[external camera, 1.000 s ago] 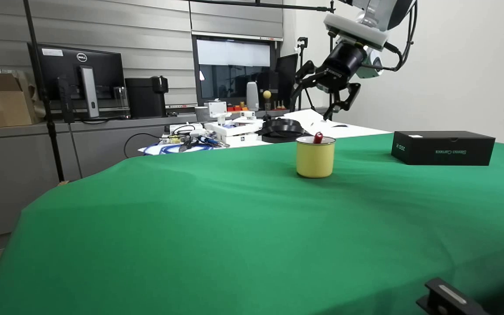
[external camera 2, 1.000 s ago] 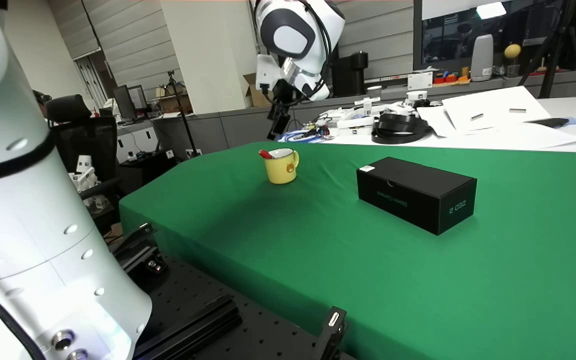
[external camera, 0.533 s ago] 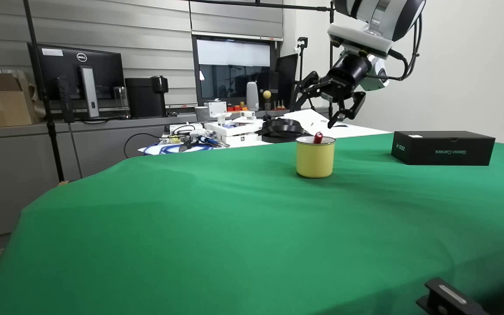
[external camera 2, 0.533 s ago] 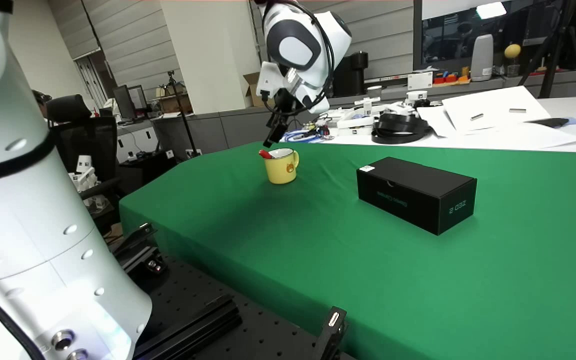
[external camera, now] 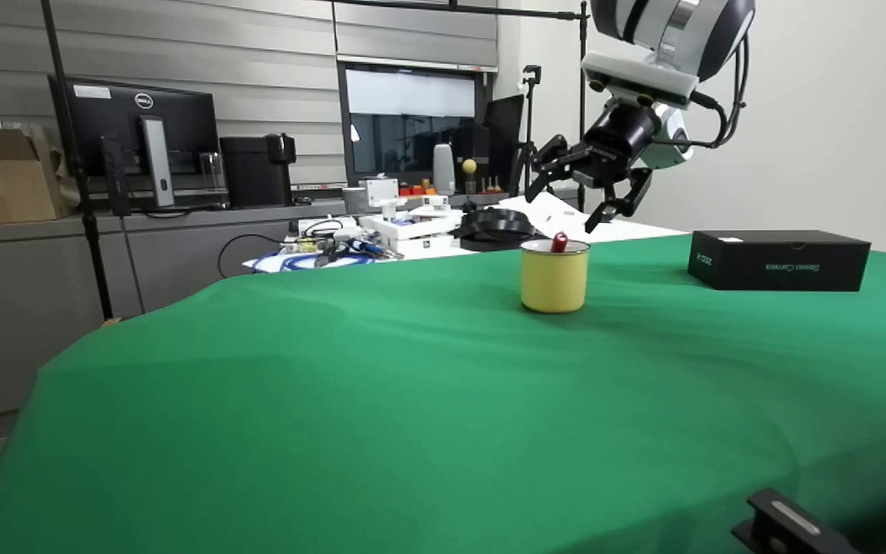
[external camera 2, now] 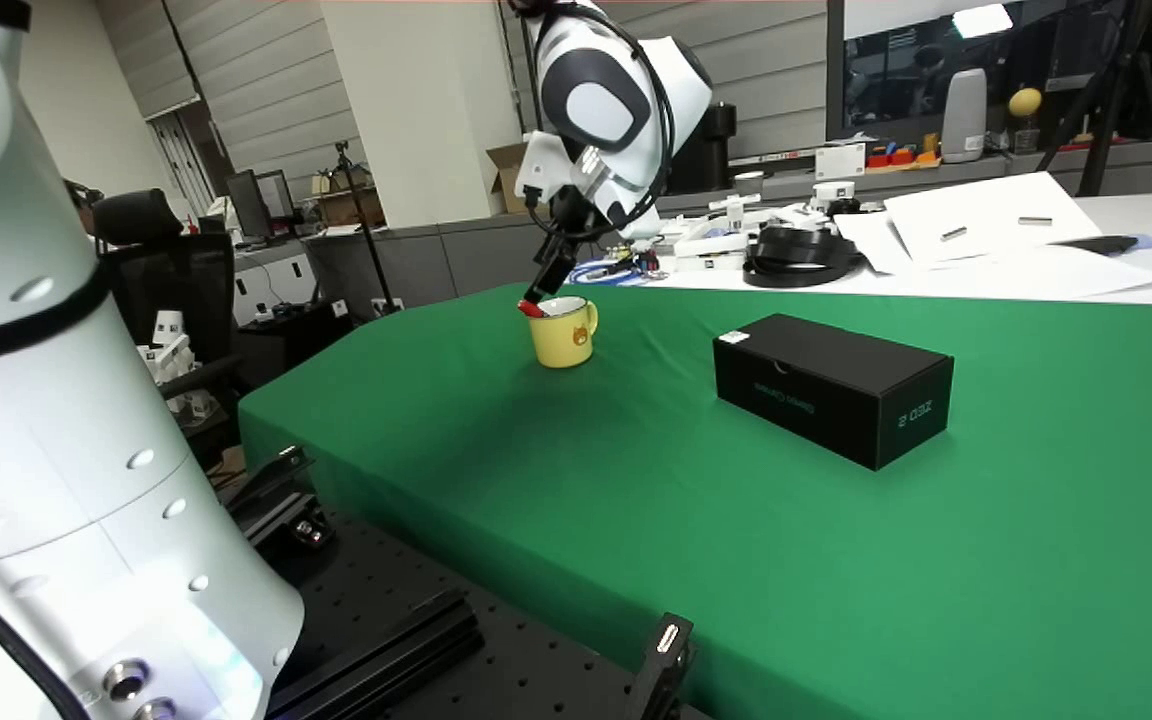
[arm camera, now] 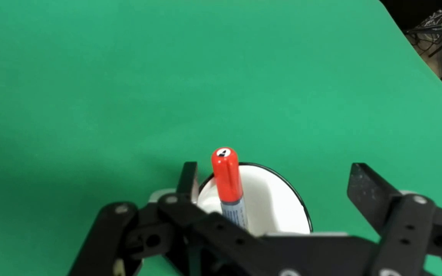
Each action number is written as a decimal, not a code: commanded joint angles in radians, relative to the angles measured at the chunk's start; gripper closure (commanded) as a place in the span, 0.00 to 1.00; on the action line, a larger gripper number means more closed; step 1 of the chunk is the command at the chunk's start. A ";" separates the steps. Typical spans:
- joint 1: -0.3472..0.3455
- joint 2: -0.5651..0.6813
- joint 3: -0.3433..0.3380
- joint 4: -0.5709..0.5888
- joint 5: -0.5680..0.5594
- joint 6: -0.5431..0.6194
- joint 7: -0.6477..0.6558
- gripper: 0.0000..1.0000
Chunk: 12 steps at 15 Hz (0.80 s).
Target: Take the marker out of the cup and put it on the box
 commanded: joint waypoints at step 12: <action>0.009 0.074 0.005 0.029 0.012 -0.013 0.012 0.55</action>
